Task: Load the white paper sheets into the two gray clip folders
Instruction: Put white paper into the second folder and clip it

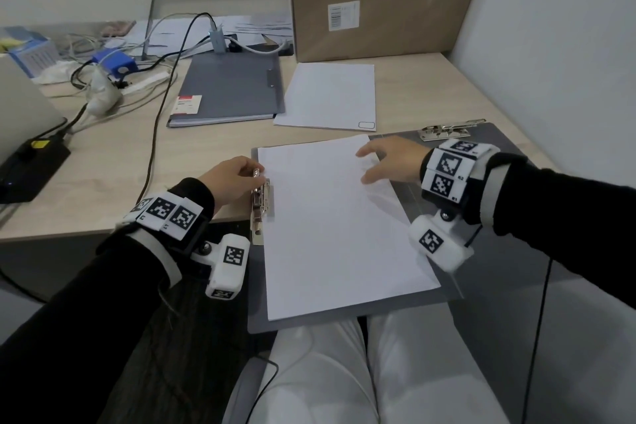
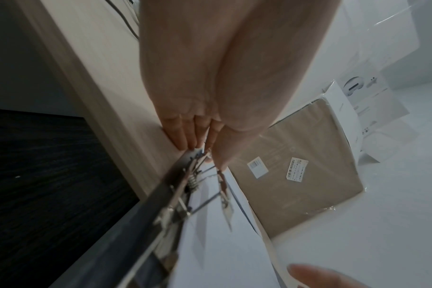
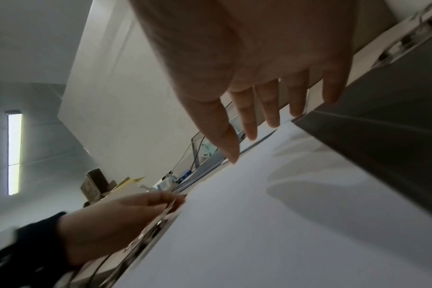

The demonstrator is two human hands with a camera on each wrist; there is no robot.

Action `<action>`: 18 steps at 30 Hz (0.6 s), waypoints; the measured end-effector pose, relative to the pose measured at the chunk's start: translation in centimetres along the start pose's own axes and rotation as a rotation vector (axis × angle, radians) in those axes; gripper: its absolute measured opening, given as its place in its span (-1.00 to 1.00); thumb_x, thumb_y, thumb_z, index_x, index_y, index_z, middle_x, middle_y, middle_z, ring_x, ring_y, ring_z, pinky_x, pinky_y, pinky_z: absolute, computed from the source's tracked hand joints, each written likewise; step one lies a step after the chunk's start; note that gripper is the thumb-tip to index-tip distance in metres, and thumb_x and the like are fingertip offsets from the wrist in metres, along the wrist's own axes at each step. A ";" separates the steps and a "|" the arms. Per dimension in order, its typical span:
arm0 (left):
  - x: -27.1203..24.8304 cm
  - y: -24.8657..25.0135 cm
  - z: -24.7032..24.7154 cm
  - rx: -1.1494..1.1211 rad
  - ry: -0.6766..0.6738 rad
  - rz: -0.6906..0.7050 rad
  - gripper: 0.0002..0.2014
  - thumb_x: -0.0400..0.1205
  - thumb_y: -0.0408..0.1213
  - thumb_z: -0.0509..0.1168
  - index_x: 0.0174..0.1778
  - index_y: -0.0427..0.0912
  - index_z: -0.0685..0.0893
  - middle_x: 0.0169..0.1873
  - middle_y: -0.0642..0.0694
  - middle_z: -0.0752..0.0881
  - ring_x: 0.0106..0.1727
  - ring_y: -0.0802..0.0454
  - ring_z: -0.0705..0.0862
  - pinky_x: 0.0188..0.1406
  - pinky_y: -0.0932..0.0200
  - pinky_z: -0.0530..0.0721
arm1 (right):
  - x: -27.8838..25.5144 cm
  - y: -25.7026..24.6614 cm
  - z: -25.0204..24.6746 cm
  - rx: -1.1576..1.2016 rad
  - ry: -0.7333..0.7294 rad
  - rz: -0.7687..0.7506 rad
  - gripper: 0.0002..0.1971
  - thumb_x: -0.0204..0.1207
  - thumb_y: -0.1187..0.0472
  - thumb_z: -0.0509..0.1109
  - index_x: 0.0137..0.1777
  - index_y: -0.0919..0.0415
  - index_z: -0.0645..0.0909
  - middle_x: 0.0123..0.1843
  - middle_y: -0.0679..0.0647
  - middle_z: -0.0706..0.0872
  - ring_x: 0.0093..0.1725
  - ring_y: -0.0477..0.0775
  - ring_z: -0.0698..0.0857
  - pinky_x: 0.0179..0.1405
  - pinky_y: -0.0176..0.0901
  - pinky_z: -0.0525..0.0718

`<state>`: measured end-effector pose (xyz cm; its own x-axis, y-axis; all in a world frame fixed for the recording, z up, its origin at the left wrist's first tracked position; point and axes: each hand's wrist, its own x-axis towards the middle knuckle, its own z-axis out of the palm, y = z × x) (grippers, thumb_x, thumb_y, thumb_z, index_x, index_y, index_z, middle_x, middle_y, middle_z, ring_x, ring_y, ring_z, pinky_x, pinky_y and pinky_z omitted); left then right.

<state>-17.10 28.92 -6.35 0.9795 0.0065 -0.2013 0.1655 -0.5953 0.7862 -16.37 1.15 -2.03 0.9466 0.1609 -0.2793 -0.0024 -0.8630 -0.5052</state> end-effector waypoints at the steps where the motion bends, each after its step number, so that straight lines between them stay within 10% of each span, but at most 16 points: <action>1: 0.0 0.0 0.0 0.001 -0.001 -0.001 -0.68 0.58 -0.27 0.34 0.26 -0.22 0.60 0.18 -0.17 0.65 0.34 -0.11 0.58 0.47 -0.08 0.47 | 0.8 -0.2 -0.5 -0.015 0.017 -0.001 -0.44 0.42 0.16 0.51 0.44 0.07 0.50 0.20 -0.06 0.58 0.28 0.05 0.55 0.04 -0.27 0.49; 9: 0.3 -0.4 0.2 0.008 0.003 0.026 -0.70 0.60 -0.28 0.31 0.25 -0.22 0.59 0.01 0.00 0.61 0.19 0.05 0.57 0.46 0.03 0.46 | 6.3 -1.4 -1.5 -0.203 0.020 -0.005 -0.40 0.49 0.11 0.42 0.52 0.18 0.39 0.53 0.10 0.47 0.49 0.15 0.46 0.47 -0.05 0.40; 18: 0.6 -0.5 0.3 -0.010 -0.004 0.037 -0.73 0.61 -0.30 0.30 0.23 -0.19 0.60 0.11 -0.02 0.63 0.20 0.09 0.56 0.39 0.16 0.44 | 6.6 0.1 -0.9 -0.269 0.004 -0.061 -0.45 0.52 0.14 0.38 0.51 0.15 0.40 0.10 -0.03 0.47 0.08 0.00 0.45 -0.10 -0.25 0.38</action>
<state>-16.62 28.99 -7.03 0.9845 -0.0190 -0.1745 0.1303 -0.5871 0.7990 -9.82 1.70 -3.21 0.9436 0.2149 -0.2519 0.1395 -0.9480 -0.2861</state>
